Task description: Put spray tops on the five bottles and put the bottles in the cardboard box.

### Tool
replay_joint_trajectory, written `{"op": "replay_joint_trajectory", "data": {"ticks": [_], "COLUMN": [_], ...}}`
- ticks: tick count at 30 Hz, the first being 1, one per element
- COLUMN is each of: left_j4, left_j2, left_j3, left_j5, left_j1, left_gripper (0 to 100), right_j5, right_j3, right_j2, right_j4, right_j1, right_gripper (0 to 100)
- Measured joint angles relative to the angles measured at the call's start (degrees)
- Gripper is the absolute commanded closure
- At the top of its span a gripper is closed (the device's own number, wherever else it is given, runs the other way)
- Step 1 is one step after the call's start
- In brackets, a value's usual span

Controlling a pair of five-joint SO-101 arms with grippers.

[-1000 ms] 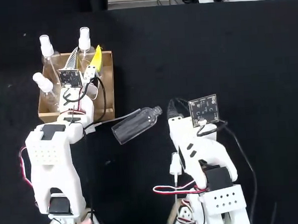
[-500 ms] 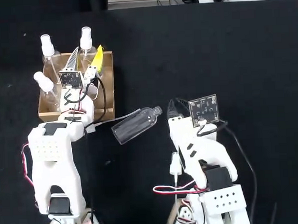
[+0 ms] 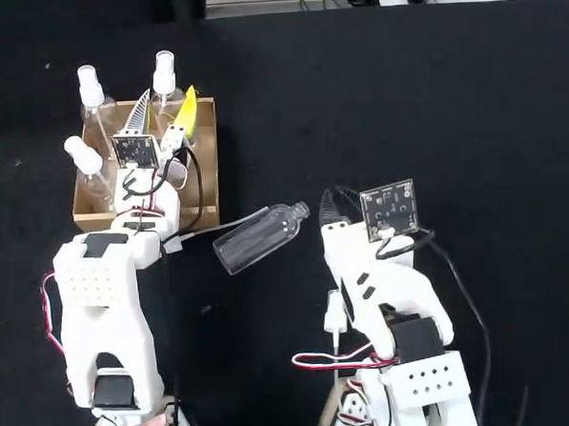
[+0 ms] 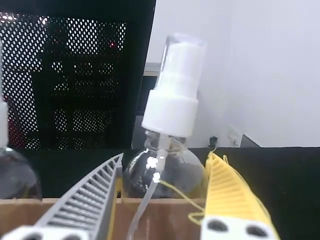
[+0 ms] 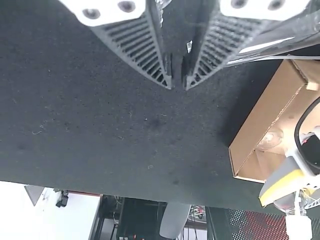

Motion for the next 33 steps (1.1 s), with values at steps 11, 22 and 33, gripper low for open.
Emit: {"op": "replay_joint_trajectory", "data": {"ticks": [11,22,33], "left_j4": [0.4,0.5,0.5], "left_j2": [-1.4,-1.1,-1.8], "left_j3": [1.1,1.3,2.6], "left_j5": [0.0,0.0,0.0], "left_j1": [0.0,0.1,0.1], "left_gripper": [71,68,68], "right_j5": [0.0,0.0,0.0], "right_j3": [0.0,0.0,0.0], "right_j2": [0.0,0.0,0.0], "right_j4": [0.0,0.0,0.0], "right_j1": [0.0,0.0,0.0], "right_gripper": [98.7,98.7,98.7]}}
